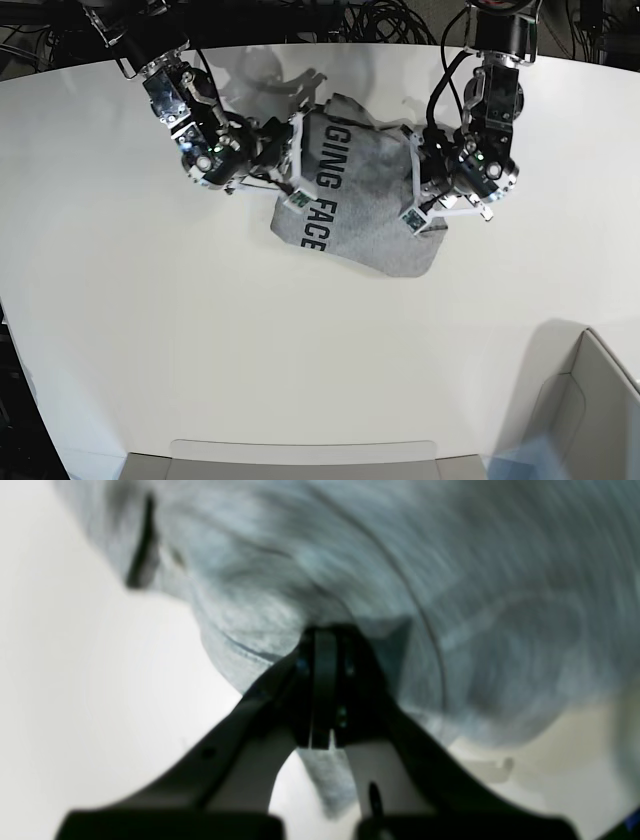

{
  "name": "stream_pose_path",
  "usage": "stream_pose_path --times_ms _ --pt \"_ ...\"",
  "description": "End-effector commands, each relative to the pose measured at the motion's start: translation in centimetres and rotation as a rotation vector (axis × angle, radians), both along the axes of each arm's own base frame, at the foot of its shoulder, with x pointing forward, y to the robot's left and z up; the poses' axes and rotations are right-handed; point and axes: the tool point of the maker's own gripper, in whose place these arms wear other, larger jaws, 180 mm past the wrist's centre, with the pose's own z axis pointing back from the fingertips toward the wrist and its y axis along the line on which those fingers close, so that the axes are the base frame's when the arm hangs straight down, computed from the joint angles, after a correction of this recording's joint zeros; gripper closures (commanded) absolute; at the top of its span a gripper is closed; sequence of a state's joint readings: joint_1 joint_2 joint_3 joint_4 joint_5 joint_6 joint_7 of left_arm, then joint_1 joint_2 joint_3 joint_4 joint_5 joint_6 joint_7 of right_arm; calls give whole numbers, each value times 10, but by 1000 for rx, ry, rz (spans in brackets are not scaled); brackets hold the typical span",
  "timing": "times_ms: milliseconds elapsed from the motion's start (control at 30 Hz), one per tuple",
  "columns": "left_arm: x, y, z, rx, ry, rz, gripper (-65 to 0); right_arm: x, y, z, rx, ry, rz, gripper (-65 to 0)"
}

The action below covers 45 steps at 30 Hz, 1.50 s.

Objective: Fold the T-shirt properly
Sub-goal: 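Grasp the folded bundle with both grippers and fold it over again, then press and square the folded bundle with the left gripper, right gripper withdrawing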

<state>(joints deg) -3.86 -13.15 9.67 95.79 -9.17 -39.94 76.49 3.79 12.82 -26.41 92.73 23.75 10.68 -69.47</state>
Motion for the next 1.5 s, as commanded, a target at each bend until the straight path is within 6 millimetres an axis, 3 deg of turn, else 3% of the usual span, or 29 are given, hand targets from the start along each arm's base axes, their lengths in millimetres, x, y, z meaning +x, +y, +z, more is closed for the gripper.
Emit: stream_pose_path --times_ms 0,233,333,533,667,733,833,967,1067,1233,1367,1467 --pt "22 -8 14 -33 -51 3 0 -3 8 6 3 -16 45 0" --pt "71 -58 41 -153 -110 -2 0 -36 40 18 50 -33 182 0" --pt "80 -62 50 -164 -132 -3 0 -40 40 34 88 -67 167 0" --pt "90 -29 57 -192 -155 126 0 -37 3 69 110 -171 76 0" --pt "90 -17 68 -188 -187 159 0 -10 -38 77 98 -214 -121 0" --pt "78 -13 70 -159 -181 159 0 8 -59 81 106 -235 -249 0" --pt "57 -28 82 -132 -233 79 0 26 -82 89 103 -274 -356 0" --pt "12 -58 85 -90 -254 -98 0 42 -92 85 91 -271 -387 0" --pt "-20 -73 69 -83 -195 -183 0 48 -94 70 81 -225 -411 0" --pt "-55 -90 48 -131 -140 -265 0 50 -90 43 82 -130 -444 0" --pt "-67 -92 34 -135 -111 -312 0 42 -59 30 97 -72 -371 0" --pt "-62 -73 20 -108 -75 -256 0 33 -31 28 112 -54 -286 0"
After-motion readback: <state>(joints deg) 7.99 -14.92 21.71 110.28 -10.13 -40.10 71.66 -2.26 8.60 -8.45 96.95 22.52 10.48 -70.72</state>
